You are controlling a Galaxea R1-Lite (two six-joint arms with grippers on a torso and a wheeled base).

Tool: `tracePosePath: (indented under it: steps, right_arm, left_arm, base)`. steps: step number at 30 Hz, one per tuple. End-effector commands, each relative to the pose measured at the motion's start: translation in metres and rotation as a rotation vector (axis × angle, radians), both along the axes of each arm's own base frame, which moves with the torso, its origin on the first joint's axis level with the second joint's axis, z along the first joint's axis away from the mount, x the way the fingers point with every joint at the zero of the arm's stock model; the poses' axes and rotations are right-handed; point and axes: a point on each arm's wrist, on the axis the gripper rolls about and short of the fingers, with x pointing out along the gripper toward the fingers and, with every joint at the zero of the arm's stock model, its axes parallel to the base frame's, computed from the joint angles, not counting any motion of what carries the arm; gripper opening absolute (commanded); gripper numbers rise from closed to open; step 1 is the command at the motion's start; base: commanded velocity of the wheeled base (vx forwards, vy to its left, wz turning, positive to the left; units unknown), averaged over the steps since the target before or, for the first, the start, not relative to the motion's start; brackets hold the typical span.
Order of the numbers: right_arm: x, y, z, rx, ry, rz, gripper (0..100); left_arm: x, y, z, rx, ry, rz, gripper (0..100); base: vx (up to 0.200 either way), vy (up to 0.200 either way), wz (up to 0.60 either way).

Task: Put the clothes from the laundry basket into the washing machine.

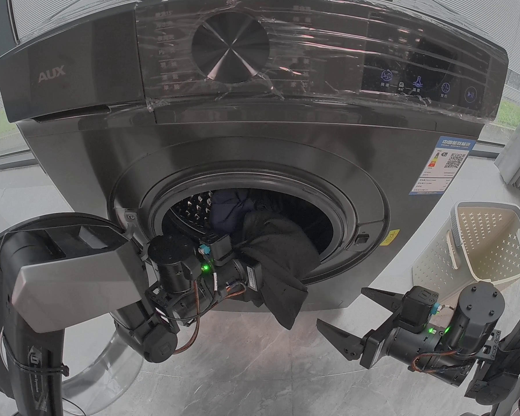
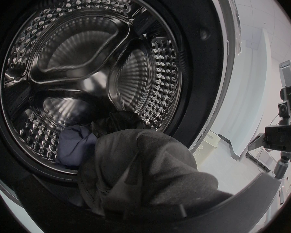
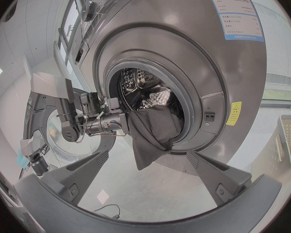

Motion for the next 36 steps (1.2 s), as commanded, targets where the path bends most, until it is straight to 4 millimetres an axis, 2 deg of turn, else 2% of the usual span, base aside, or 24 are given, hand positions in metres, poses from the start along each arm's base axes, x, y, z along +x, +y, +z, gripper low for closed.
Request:
tracePosePath:
  steps: [1,4,8,13,19,22,25,31,36]
  right_arm:
    - [0.000,-0.001,-0.001,-0.004,0.002,0.000,100]
    - [0.000,-0.001,-0.001,-0.004,0.002,0.000,100]
    - [0.000,0.000,-0.001,-0.005,0.003,0.001,100]
    - [0.000,0.000,-0.001,-0.006,0.004,0.001,100]
    - [0.000,0.000,-0.002,-0.008,0.002,0.002,100]
    - [0.000,0.000,-0.002,-0.007,0.001,0.002,100]
    - [0.000,0.000,-0.001,-0.007,-0.001,0.004,100]
    - [0.000,0.000,-0.001,-0.008,-0.004,0.004,100]
    - [0.001,0.001,0.000,-0.005,-0.007,0.004,100]
  left_arm:
    - [0.012,0.001,-0.019,0.015,0.026,0.021,0]
    - [0.018,-0.002,-0.018,-0.002,0.007,0.022,0]
    - [0.033,-0.014,-0.005,-0.061,-0.056,0.062,0]
    - [0.052,-0.018,-0.015,-0.055,-0.048,0.104,0]
    - [0.072,-0.017,-0.015,-0.010,0.030,0.148,0]
    - [0.078,-0.019,-0.010,-0.004,0.040,0.151,0]
    - [0.098,-0.024,0.004,-0.004,0.041,0.178,0]
    - [0.124,-0.034,0.000,-0.026,0.011,0.222,0]
    - [0.134,-0.038,-0.001,-0.044,-0.012,0.257,0]
  base:
    - [0.000,0.000,0.00]
    - [0.000,0.000,0.00]
    - [0.000,0.000,0.00]
    - [0.000,0.000,0.00]
    - [0.000,0.000,0.00]
    - [0.000,0.000,0.00]
    - [0.000,0.000,0.00]
    - [0.000,0.000,0.00]
    - [0.000,0.000,0.00]
